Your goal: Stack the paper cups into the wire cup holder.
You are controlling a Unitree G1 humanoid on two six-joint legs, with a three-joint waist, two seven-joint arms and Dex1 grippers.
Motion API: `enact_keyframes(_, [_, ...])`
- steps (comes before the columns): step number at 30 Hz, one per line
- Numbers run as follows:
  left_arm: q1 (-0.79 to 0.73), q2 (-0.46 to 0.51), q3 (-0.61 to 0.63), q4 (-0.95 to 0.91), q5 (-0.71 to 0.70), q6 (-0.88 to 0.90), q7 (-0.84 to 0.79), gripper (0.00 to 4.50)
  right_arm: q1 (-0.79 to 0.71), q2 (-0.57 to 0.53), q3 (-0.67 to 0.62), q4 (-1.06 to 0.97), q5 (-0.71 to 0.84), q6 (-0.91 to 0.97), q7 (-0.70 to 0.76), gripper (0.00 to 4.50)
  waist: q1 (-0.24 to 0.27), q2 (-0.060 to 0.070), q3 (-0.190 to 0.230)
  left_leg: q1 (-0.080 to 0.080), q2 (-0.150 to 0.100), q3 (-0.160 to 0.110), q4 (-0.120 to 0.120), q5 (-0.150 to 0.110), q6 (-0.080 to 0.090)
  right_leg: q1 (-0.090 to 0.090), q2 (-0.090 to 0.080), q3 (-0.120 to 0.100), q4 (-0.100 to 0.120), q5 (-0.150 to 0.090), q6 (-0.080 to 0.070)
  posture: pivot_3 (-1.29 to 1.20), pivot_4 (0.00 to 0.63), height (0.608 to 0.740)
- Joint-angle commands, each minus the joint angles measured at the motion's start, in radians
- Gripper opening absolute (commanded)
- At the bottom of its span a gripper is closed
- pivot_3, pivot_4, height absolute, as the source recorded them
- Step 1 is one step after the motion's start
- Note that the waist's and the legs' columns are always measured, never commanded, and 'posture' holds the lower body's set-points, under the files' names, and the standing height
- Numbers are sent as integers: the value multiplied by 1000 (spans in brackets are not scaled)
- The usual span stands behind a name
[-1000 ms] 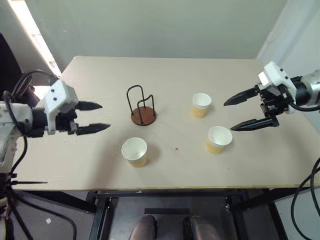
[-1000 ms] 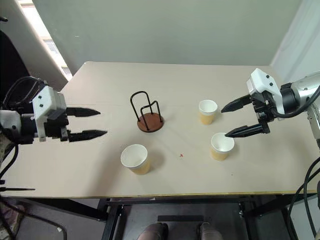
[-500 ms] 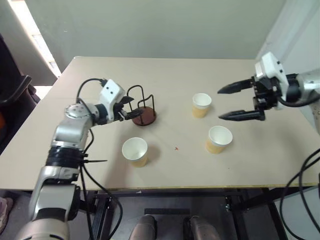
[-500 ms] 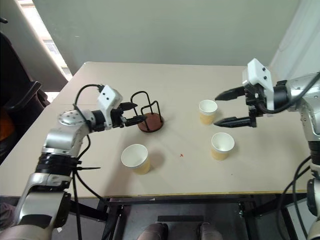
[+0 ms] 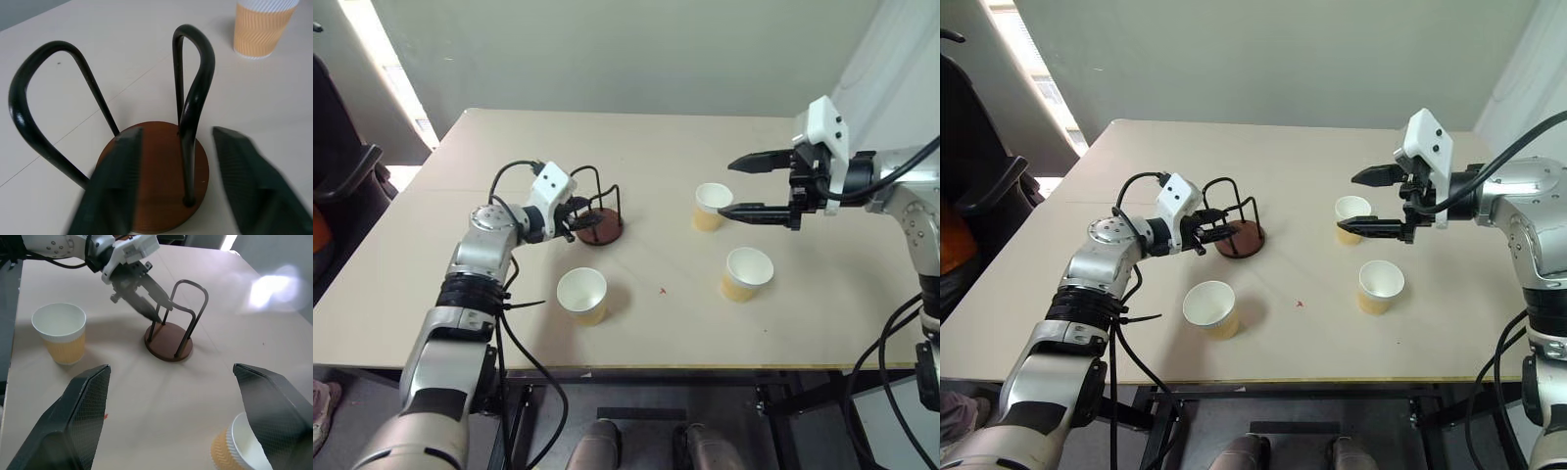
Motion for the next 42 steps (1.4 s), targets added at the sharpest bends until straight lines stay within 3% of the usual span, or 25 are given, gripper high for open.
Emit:
enact_keyframes(1, [-14, -4, 34, -32, -17, -24, -1, 961, -11, -11, -41, -24, 6, -15, -11, 4173, 0, 0, 0, 0, 0, 0, 1, 0, 0, 0, 0, 0, 0, 0, 0, 0, 150, 740])
enact_keyframes(4, [-9, -19, 36, -36, -21, -22, 7, 68, -17, -1, -32, -17, 0, -23, -18, 4173, 0, 0, 0, 0, 0, 0, 2, 0, 1, 1, 0, 0, 0, 0, 1, 0, 150, 740])
enact_keyframes(9, [-1, -19, 57, -103, -63, 6, -30, 68, -23, 1, -29, -7, -2, -32, -21, 4173, 0, 0, 0, 0, 0, 1, 3, -1, 2, 2, 0, 1, -1, 1, 2, 0, 150, 740])
enact_keyframes(13, [16, -6, 39, -301, -136, 92, -125, 68, -13, -39, -41, -2, 26, -9, 32, 4173, 2, 0, 0, -1, -1, 1, 3, -1, 3, 2, 0, 1, -1, 0, 4, 0, 150, 740])
enact_keyframes(17, [67, 15, -17, -504, -165, 193, -183, 68, 108, -159, -45, -120, 103, 19, 195, 4173, 11, 0, 0, -2, -2, 1, 4, -2, 4, 3, 0, 1, -2, -3, 7, 0, 150, 740])
enact_keyframes(22, [144, 34, -81, -677, -193, 293, -213, 68, 195, -201, -53, -183, 144, 27, 235, 4173, 6, 0, 0, 0, -3, 5, 6, -1, -3, 6, 0, 4, -1, -7, 9, 0, 150, 740])
enact_keyframes(31, [226, -31, -162, -755, -190, 332, -173, 68, 193, -183, -27, -192, 144, 37, 209, 4173, 5, 0, 0, 6, -3, 5, 6, -5, 7, 12, -1, 5, -1, -7, 10, 0, 150, 740])
enact_keyframes(42, [329, -7, -237, -799, -156, 275, -196, 68, 201, -196, -2, -188, 121, 38, 211, 4173, 4, 0, 0, 10, -3, 5, 6, -6, 8, 16, -1, 6, -2, -10, 7, 0, 150, 740])
